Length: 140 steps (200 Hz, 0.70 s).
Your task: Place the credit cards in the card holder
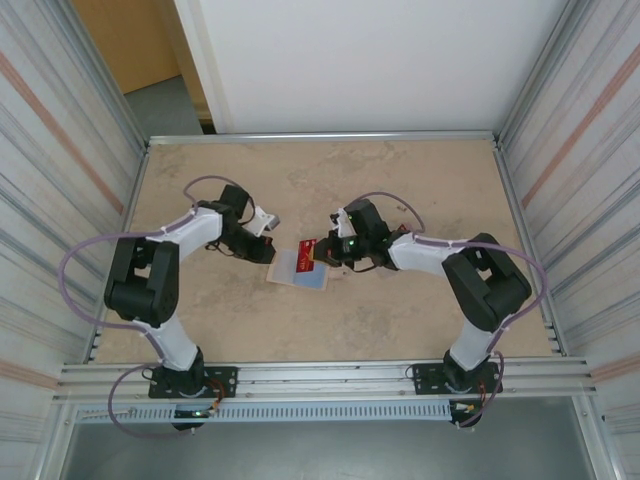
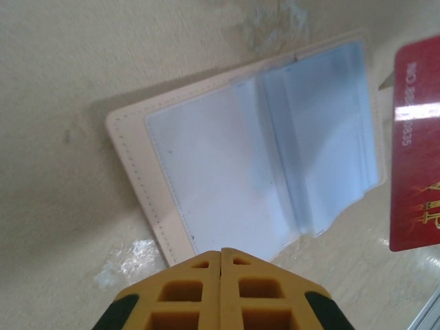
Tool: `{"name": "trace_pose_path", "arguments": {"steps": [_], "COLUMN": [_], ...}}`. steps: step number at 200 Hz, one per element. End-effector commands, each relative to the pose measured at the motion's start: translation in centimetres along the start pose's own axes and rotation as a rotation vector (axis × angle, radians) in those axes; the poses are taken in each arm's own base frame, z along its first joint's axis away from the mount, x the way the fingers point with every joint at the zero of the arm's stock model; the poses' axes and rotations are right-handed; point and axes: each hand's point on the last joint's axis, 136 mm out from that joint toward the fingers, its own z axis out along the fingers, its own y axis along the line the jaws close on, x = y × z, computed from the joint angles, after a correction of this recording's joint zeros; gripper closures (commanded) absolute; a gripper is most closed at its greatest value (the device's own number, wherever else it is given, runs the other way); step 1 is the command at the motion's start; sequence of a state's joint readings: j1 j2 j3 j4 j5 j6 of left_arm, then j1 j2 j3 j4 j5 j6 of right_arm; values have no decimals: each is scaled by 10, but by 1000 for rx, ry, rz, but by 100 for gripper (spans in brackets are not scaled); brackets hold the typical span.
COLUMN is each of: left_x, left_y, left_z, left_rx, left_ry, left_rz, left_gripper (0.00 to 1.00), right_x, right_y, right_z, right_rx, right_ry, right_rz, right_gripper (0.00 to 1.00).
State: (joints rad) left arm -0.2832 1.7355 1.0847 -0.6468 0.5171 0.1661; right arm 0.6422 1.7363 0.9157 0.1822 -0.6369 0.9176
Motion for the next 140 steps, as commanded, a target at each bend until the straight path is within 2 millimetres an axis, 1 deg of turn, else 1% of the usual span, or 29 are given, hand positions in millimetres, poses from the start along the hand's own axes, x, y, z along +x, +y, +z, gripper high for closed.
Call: {"name": "trace_pose_path", "arguments": {"steps": [1,24,78,103,140], "left_x": [1,1,3,5,12], "left_y": [-6,0,9,10,13], "left_z": [4,10,16,18,28], "left_rx": [-20,-36,-60,-64,-54], "left_ry": [52,75,111,115,155], "left_rz": [77,74,58,61,45], "left_gripper": [100,100,100,100,100], "right_x": [-2,-3,6,12,19], "right_y": [10,6,-16,-22,-25], "right_z": [9,17,29,29,28], "right_rx": [-37,-34,19,27,6], "right_ry": [24,40,81,83,84], "right_rz": [24,42,89,92,89], "right_gripper": [100,100,100,100,100]}}
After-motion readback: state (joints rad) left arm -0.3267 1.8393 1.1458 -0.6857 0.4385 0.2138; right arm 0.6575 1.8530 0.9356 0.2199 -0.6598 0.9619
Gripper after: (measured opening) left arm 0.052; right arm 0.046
